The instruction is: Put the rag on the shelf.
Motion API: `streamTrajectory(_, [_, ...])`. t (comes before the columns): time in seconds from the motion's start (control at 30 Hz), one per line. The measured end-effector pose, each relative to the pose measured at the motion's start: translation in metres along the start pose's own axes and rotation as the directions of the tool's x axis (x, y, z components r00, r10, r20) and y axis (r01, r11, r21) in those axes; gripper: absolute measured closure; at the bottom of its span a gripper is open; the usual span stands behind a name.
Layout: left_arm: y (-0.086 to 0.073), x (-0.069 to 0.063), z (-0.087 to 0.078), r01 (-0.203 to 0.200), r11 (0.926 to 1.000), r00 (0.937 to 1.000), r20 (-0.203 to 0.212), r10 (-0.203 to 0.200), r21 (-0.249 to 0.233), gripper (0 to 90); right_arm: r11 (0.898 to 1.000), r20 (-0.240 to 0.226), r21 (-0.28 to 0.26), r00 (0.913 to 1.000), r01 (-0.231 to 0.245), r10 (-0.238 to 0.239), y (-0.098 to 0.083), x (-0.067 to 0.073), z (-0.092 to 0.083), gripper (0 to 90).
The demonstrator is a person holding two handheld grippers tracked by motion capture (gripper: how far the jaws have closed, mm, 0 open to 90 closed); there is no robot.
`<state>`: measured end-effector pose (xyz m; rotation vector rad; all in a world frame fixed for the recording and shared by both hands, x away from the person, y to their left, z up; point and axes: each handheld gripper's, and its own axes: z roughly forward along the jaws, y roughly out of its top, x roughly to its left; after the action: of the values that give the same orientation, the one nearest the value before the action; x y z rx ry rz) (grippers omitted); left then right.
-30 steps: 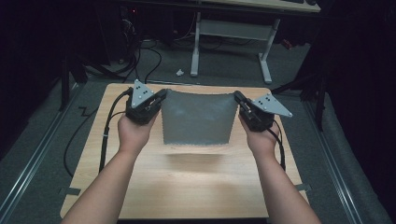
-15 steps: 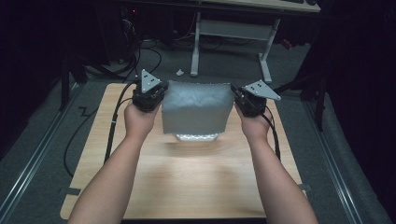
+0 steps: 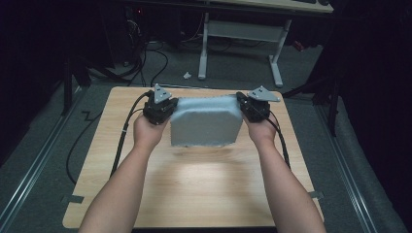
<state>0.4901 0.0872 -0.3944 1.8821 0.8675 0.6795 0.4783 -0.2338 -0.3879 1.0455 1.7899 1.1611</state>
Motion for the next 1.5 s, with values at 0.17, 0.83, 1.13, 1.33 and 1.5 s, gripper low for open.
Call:
streamTrajectory(0.17, [-0.010,0.001,-0.001,0.026,0.9997,0.9993,0.028,-0.026,0.003,89.1,1.000,-0.003,0.014,0.9999,0.011,-0.011,-0.006,0.005,0.000,89.4])
streamTrajectory(0.83, [-0.051,-0.015,0.007,0.082,0.9965,0.9894,0.119,-0.083,0.013,89.0,0.998,-0.033,0.063,0.9993,-0.018,0.020,-0.052,0.014,-0.004,89.4])
streamTrajectory(1.13, [-0.068,-0.018,0.011,0.094,0.9948,0.9885,0.115,-0.098,0.039,88.7,0.994,-0.038,0.099,0.9985,-0.037,0.041,-0.073,0.019,-0.001,89.3])
streamTrajectory(1.33, [-0.073,-0.019,0.012,0.107,0.9934,0.9866,0.119,-0.111,0.042,88.4,0.994,-0.040,0.101,0.9980,-0.044,0.048,-0.080,0.019,-0.001,89.3])
streamTrajectory(1.5, [-0.076,-0.019,0.013,0.105,0.9931,0.9869,0.117,-0.111,0.052,87.5,0.992,-0.037,0.117,0.9976,-0.054,0.058,-0.088,0.019,-0.001,89.2])
